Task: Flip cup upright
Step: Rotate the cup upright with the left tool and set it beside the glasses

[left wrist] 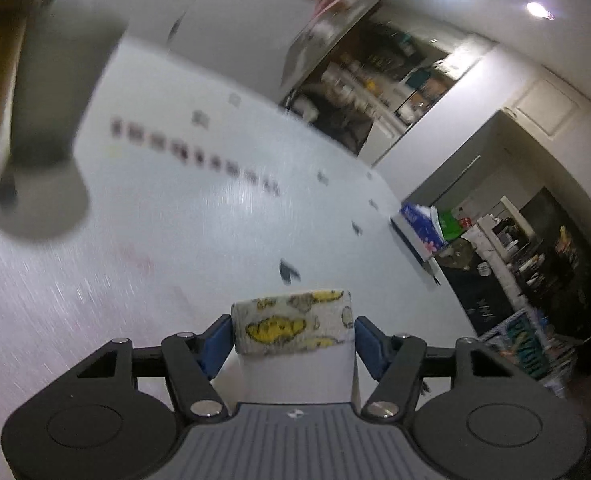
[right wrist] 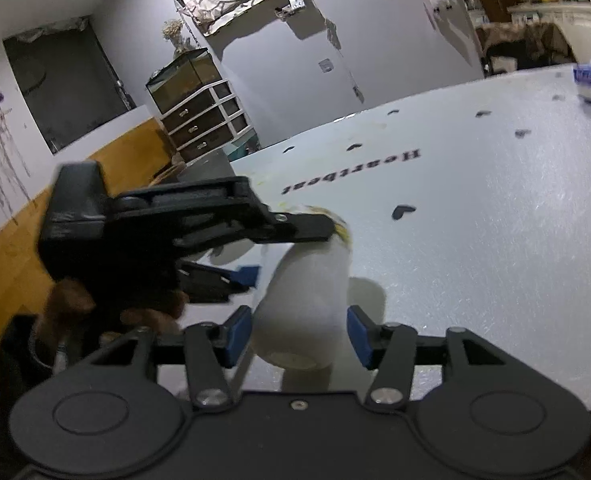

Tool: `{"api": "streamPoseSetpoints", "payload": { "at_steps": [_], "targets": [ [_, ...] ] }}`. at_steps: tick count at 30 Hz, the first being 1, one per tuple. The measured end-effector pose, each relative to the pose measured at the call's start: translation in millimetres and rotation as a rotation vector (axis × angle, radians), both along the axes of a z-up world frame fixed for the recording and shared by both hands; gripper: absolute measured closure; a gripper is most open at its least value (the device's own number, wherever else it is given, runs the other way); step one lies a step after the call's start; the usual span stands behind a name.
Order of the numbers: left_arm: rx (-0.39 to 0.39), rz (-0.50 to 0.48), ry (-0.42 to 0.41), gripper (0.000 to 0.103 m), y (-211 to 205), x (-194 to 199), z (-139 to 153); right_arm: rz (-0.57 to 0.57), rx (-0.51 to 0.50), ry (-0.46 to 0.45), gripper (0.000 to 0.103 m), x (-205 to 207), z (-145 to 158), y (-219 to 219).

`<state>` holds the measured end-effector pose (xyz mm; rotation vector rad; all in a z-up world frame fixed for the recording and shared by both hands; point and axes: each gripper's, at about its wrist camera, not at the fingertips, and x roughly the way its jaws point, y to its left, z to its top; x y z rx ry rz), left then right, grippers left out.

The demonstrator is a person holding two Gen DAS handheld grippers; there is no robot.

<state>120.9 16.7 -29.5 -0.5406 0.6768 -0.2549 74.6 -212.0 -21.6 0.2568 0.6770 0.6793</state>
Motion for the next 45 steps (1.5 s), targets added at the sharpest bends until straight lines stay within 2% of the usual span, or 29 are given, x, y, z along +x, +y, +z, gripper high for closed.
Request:
{"api": "streamPoseSetpoints", "payload": {
  "at_steps": [1,3,6,11,15,21,24,31,38,45],
  "targets": [
    [0.039,0.009,-0.031,0.038,-0.7,-3.9,4.7,-0.004,-0.011,-0.016,0.033,-1.5,1.4,1.0],
    [0.122,0.035,-0.092,0.038,0.6,-10.8,12.4,-0.009,-0.024,-0.046,0.032,-5.2,4.4,2.4],
    [0.265,0.107,-0.167,0.038,4.1,-16.6,19.9,-0.027,-0.059,-0.093,0.025,-10.5,9.0,4.8],
    [0.54,0.265,-0.292,0.038,7.5,-21.3,24.7,-0.05,-0.126,-0.159,0.023,-18.7,13.0,11.7],
    [0.65,0.347,-0.333,0.038,13.6,-17.6,25.8,-0.054,-0.14,-0.168,0.023,-18.8,13.6,14.4],
    [0.653,0.446,-0.308,0.038,22.5,-14.6,20.7,-0.046,-0.146,-0.169,0.023,-20.2,12.3,17.4],
    [0.683,0.456,-0.28,0.038,19.0,-10.8,15.1,-0.048,-0.145,-0.168,0.023,-21.0,11.6,16.9],
    [0.716,0.471,-0.279,0.037,17.3,-15.3,11.6,-0.048,-0.146,-0.163,0.023,-21.5,11.8,17.1],
    [0.666,0.444,-0.27,0.024,20.4,-23.1,13.1,-0.049,-0.147,-0.162,0.023,-20.9,12.4,19.6],
    [0.623,0.429,-0.296,0.02,26.6,-54.1,34.8,-0.058,-0.12,-0.221,0.023,-18.6,24.4,28.1]
  ]
}}
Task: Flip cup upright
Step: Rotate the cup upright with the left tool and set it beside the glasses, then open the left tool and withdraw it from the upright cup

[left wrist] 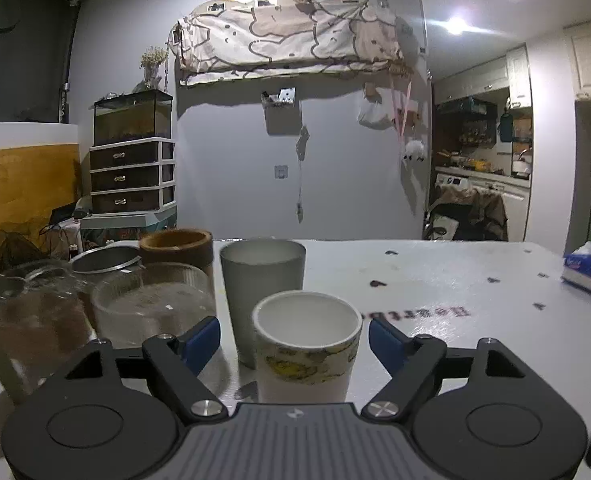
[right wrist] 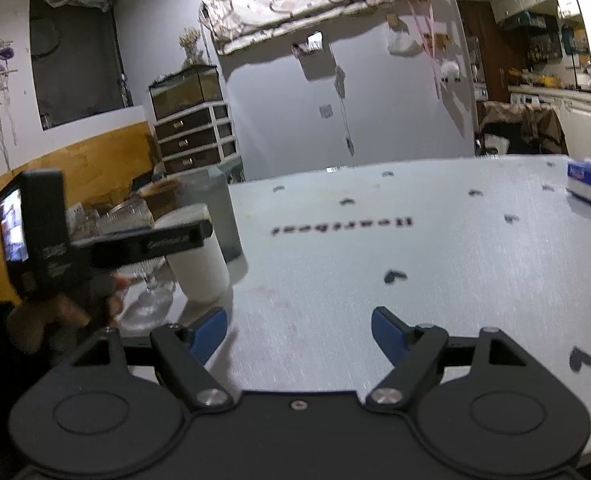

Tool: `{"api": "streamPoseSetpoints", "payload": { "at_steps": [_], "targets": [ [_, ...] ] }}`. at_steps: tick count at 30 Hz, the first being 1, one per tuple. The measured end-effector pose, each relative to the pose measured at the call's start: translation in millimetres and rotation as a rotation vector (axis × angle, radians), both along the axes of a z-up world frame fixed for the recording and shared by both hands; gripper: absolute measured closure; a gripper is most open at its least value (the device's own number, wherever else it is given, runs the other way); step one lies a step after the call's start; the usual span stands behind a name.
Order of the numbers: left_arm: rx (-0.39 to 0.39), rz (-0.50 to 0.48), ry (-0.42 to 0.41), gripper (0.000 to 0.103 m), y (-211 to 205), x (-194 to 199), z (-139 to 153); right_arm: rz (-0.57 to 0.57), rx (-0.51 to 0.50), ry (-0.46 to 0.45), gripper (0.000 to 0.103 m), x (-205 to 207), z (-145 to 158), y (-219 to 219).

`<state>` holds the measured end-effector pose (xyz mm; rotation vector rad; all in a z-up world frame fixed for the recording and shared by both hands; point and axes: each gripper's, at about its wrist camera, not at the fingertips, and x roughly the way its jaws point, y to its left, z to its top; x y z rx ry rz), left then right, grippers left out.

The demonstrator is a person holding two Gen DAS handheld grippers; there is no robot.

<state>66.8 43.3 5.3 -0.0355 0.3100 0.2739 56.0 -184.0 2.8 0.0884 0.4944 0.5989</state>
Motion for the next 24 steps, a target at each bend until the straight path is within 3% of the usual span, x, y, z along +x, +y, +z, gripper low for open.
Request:
{"api": "streamPoseSetpoints", "payload": {
  "at_steps": [11,18,24],
  "targets": [
    [-0.004,0.009,-0.023,0.009,20.3,-69.5,24.6,0.017,0.021,-0.122,0.021,-2.8,17.4,25.8],
    [-0.014,0.029,-0.018,0.0,26.3,-100.6,20.0,0.03,0.013,-0.176,0.008,-10.9,24.8,34.5],
    [-0.027,0.064,0.005,0.0,32.3,-112.1,10.8,0.022,-0.038,-0.198,0.005,-4.5,23.6,50.9]
  ]
}}
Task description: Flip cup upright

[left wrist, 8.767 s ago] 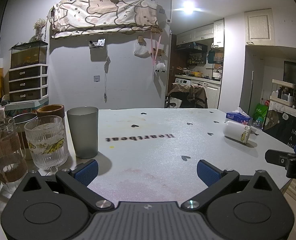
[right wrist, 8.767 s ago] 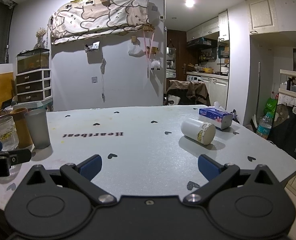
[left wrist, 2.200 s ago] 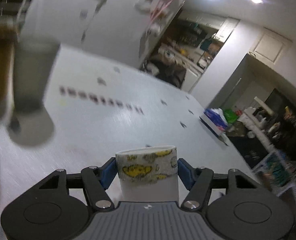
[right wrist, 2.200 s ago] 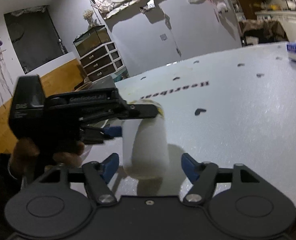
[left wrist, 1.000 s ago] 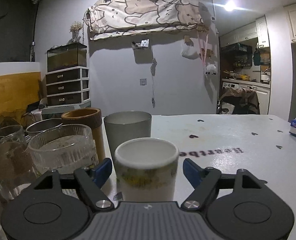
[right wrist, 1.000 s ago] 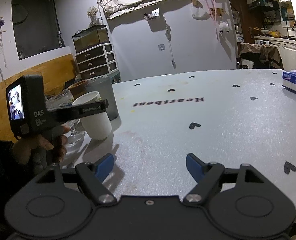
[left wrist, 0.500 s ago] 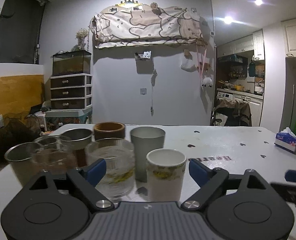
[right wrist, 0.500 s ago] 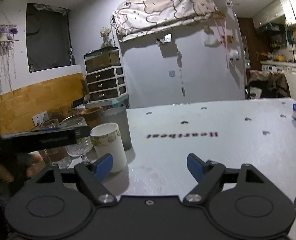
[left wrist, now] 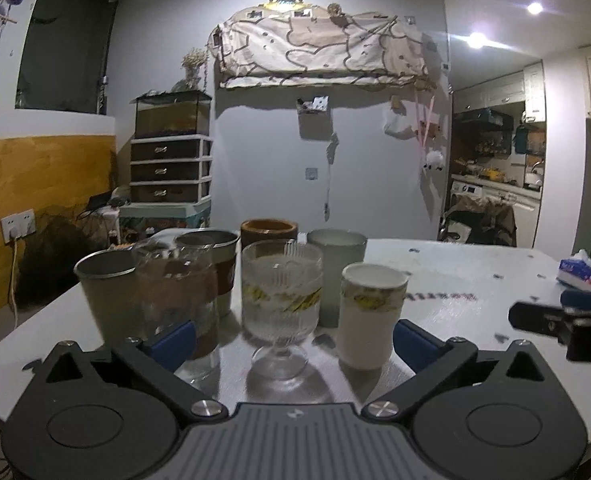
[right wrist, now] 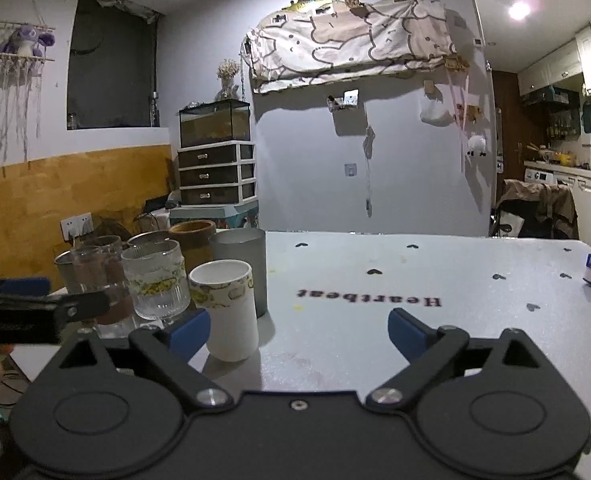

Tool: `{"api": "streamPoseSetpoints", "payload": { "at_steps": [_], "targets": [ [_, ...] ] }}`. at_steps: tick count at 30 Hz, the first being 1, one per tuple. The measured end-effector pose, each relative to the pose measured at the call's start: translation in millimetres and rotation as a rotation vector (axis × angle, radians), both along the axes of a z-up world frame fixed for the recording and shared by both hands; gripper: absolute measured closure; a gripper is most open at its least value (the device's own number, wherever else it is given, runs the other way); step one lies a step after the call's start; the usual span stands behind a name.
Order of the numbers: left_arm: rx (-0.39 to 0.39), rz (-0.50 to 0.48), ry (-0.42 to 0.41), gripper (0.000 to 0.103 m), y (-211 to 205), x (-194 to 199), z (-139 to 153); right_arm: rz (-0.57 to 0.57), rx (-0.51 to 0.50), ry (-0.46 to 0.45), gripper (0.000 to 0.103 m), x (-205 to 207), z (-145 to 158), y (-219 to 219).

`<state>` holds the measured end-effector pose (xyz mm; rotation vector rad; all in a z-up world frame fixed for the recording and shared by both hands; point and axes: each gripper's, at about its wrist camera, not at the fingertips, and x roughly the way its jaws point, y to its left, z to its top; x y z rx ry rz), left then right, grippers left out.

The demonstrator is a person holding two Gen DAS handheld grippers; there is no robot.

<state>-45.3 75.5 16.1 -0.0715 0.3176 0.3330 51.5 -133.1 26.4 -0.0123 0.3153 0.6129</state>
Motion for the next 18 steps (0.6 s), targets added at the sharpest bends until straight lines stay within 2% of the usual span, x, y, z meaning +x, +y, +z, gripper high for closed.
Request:
{"api": "streamPoseSetpoints", "payload": {
  "at_steps": [4,18],
  "targets": [
    [-0.003,0.019,0.015,0.0,1.8,-5.6,-2.9,0.007,0.007,-0.002,0.0,-0.9,-4.8,4.1],
    [-0.015,0.05,0.007,0.0,3.0,-20.5,-1.9,-0.003,-0.016,0.0,0.0,-9.4,-11.9,3.1]
  ]
}}
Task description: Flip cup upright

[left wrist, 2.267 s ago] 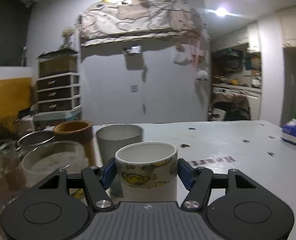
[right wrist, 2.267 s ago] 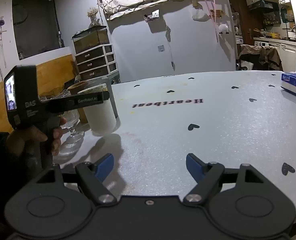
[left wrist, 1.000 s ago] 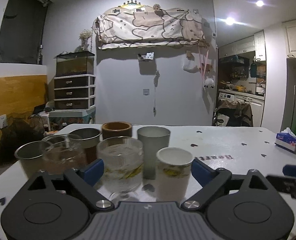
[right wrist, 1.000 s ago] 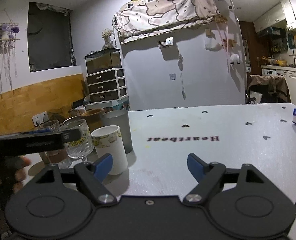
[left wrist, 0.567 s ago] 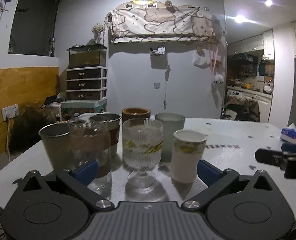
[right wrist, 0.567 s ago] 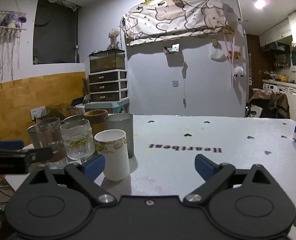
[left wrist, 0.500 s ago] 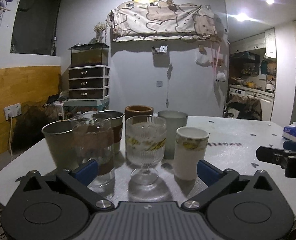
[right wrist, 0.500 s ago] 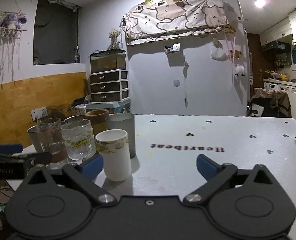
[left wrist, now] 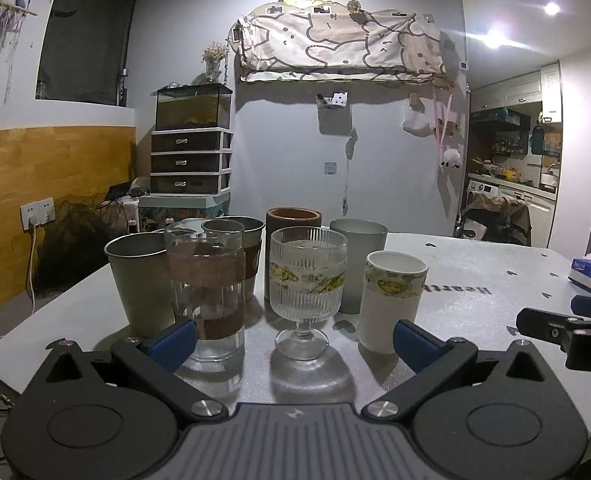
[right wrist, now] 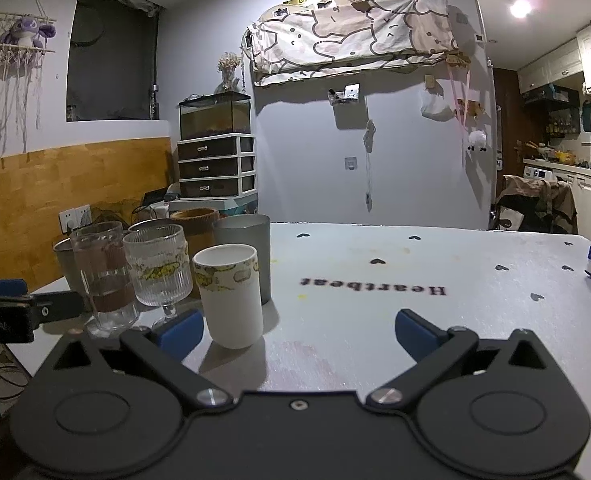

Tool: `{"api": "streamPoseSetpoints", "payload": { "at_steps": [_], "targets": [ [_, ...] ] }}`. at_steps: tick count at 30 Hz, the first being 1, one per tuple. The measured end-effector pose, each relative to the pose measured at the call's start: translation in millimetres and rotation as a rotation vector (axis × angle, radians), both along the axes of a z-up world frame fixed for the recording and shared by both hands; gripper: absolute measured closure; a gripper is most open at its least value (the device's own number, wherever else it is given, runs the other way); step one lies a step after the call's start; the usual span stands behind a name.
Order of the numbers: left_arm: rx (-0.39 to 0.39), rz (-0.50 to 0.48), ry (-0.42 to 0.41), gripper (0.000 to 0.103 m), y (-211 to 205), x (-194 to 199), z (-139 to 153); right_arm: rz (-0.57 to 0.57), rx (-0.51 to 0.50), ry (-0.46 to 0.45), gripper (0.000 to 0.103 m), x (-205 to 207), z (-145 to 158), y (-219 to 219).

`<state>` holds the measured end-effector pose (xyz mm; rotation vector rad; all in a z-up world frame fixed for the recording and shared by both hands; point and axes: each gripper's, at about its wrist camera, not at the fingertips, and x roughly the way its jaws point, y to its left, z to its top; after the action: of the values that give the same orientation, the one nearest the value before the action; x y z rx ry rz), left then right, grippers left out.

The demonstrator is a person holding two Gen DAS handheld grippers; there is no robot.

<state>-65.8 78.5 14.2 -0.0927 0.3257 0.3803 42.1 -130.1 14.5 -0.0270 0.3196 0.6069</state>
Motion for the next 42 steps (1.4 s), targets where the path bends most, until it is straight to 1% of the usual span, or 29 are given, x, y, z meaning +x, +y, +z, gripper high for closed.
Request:
{"api": "streamPoseSetpoints", "payload": {
  "at_steps": [42],
  "targets": [
    [0.003,0.011,0.008,0.0,0.4,-2.1,-2.4,-0.005,-0.005,-0.001,0.0,-1.2,-0.3,-2.9]
  ]
}}
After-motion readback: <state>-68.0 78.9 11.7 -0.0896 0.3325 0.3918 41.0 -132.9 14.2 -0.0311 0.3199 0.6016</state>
